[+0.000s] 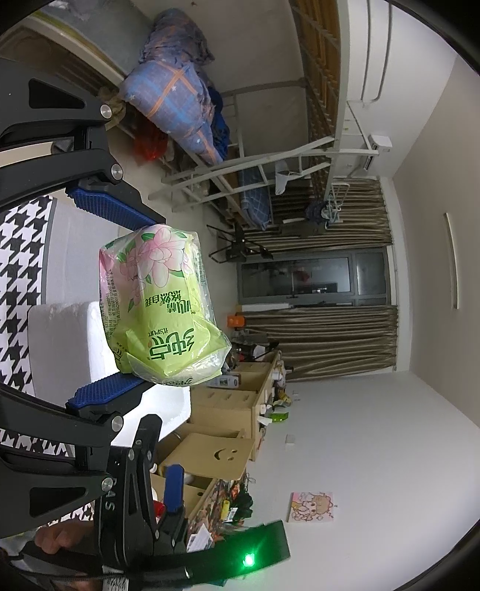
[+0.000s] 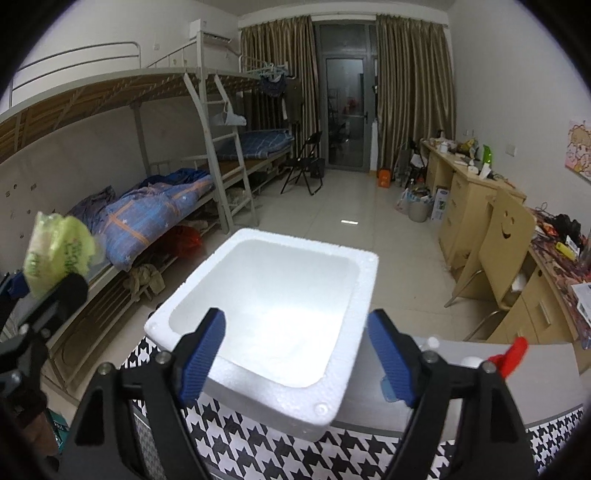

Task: Organize soft objects
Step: 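Hold the green pack above the foam box with the left gripper while the right withdraws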

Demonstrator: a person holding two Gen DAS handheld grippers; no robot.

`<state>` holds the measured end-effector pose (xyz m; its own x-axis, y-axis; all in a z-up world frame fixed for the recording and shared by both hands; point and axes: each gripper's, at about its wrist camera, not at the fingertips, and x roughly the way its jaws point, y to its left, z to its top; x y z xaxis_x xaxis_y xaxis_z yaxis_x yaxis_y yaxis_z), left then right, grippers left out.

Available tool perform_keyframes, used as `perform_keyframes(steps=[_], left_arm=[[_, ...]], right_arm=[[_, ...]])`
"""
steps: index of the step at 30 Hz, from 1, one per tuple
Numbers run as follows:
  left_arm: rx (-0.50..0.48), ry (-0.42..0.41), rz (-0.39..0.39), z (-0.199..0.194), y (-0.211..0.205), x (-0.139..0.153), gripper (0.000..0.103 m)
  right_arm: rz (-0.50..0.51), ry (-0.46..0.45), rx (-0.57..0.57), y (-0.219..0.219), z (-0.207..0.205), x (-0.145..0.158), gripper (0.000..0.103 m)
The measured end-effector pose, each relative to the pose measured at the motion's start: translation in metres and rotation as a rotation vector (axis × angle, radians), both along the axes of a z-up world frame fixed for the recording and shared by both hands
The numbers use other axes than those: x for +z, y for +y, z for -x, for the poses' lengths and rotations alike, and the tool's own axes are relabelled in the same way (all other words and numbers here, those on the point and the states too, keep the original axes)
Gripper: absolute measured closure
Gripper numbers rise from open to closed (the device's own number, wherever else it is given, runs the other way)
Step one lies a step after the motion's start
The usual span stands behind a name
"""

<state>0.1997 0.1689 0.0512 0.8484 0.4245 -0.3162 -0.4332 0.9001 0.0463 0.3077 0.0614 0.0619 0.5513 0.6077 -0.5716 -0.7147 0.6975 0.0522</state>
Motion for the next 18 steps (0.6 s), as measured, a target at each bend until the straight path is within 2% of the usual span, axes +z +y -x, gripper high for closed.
perform_keyframes(steps=[8,18], left_arm=[[-0.035,0.009,0.018,-0.008,0.005,-0.001,0.029],[-0.079,0.033,0.043,-0.024,0.002,0.001,0.029]], right_arm=[[-0.002,-0.039,-0.016,-0.016,0.008,0.005,0.017],[-0.015,-0.041,-0.032,-0.036,0.013,0.006,0.017]])
